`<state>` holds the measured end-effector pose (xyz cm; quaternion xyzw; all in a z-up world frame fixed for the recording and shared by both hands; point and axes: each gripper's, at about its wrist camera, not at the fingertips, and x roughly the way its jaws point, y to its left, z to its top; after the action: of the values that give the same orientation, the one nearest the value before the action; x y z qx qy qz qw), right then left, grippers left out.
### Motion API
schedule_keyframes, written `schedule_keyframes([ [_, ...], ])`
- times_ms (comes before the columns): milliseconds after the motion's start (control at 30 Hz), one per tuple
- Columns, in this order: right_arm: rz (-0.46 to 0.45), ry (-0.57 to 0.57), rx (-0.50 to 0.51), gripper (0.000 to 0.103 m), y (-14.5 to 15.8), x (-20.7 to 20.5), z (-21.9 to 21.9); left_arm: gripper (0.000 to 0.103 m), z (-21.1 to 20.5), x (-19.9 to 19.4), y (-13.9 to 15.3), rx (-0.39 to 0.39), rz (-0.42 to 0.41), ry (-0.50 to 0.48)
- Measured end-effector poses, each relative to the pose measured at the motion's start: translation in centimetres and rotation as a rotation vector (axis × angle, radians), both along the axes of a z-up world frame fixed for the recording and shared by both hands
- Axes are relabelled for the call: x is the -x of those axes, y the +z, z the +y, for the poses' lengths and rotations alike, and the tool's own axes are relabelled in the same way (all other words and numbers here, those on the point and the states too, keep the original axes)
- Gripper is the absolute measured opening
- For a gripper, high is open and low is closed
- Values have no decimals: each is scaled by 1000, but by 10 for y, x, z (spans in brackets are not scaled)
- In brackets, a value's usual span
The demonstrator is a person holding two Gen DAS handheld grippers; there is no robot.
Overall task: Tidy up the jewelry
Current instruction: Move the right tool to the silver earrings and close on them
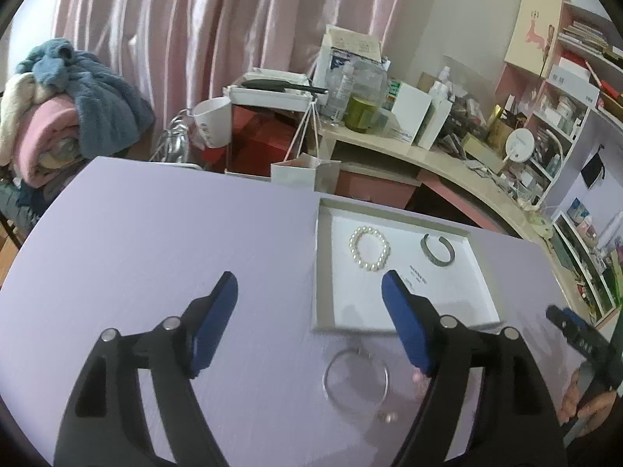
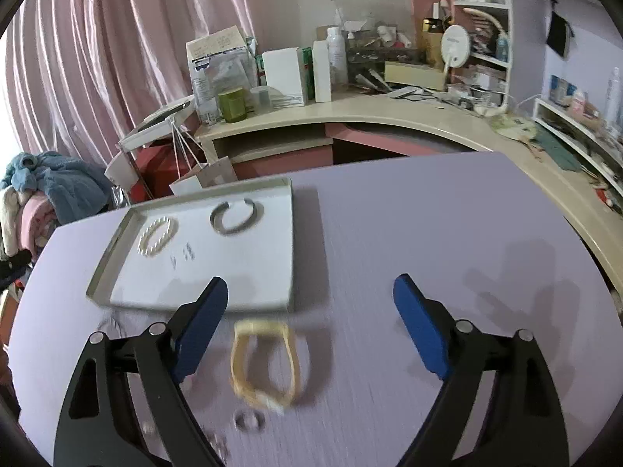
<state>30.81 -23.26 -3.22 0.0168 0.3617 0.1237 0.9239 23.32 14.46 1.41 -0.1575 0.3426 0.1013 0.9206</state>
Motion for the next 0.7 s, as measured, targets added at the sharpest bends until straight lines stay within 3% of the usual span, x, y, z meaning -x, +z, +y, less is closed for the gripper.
schedule_keyframes([
  [167,7,28,-20,76,-13,38,1,79,-12,40,-2,0,-11,10],
  [467,65,159,-16,68,-46,95,21,81,-27,100,-20,18,-3,25],
  [700,115,219,37,63,-68,112,41,82,-39,130,-29,31,-1,10],
])
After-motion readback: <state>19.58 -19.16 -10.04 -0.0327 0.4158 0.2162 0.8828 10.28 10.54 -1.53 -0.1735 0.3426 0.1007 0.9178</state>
